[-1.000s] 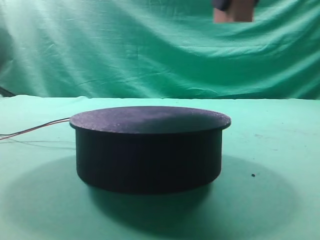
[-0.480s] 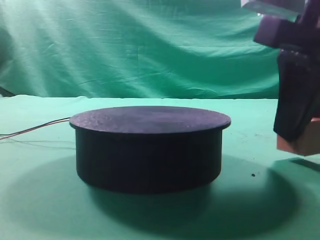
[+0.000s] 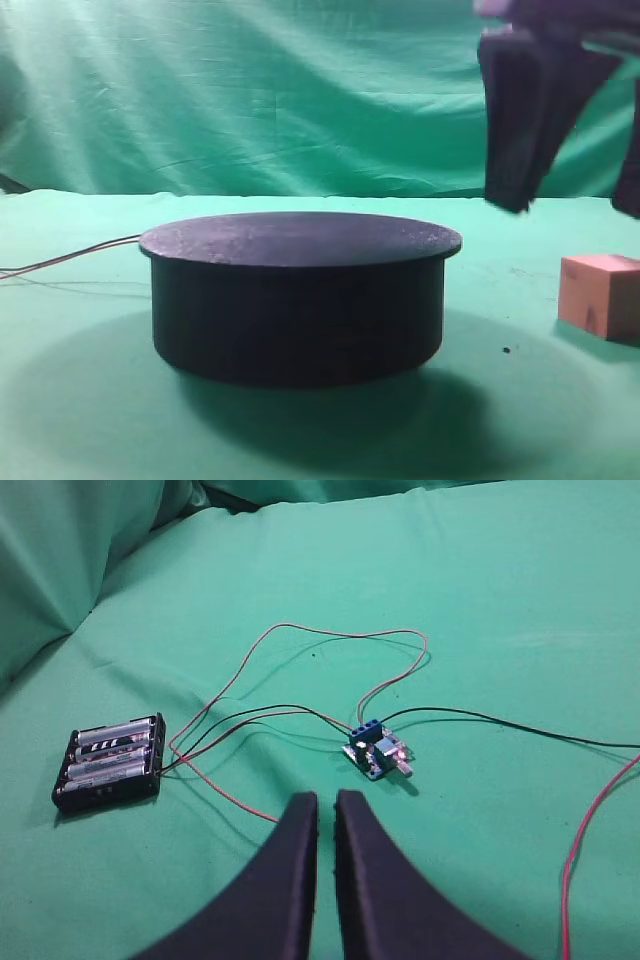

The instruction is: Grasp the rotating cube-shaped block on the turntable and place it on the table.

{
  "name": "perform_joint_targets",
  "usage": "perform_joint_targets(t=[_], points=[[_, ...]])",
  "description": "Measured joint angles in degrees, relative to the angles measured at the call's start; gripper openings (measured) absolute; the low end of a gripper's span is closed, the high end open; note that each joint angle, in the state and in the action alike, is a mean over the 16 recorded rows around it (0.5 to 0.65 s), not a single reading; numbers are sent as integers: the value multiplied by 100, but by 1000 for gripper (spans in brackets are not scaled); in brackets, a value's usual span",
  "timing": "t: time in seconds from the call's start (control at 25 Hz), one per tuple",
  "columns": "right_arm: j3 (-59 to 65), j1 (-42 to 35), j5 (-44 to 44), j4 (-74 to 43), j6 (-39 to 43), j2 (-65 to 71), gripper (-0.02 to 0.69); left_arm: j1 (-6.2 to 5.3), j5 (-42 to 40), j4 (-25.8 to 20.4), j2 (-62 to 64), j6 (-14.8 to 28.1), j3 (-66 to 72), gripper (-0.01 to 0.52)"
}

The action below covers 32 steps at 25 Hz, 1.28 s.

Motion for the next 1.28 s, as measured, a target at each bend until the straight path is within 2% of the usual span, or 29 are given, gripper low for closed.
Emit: perform_joint_targets(t=[0.16, 0.28, 0.56, 0.72, 1.04, 1.28], points=[[80, 0, 338, -202, 245, -741, 53, 0, 0, 0, 0, 0, 0, 0], [318, 0, 408, -266, 393, -1274, 10, 0, 0, 0, 0, 0, 0, 0], [944, 0, 103, -199, 541, -2248, 0, 0, 0, 0, 0, 0, 0, 0], [1216, 0, -216, -120, 354, -2586, 0, 0, 0, 0, 0, 0, 0, 0], [1320, -50, -576, 21, -640, -2861, 0, 0, 0, 0, 0, 0, 0, 0], [1646, -516, -1007, 274, -1561, -3331, 0, 0, 0, 0, 0, 0, 0, 0]])
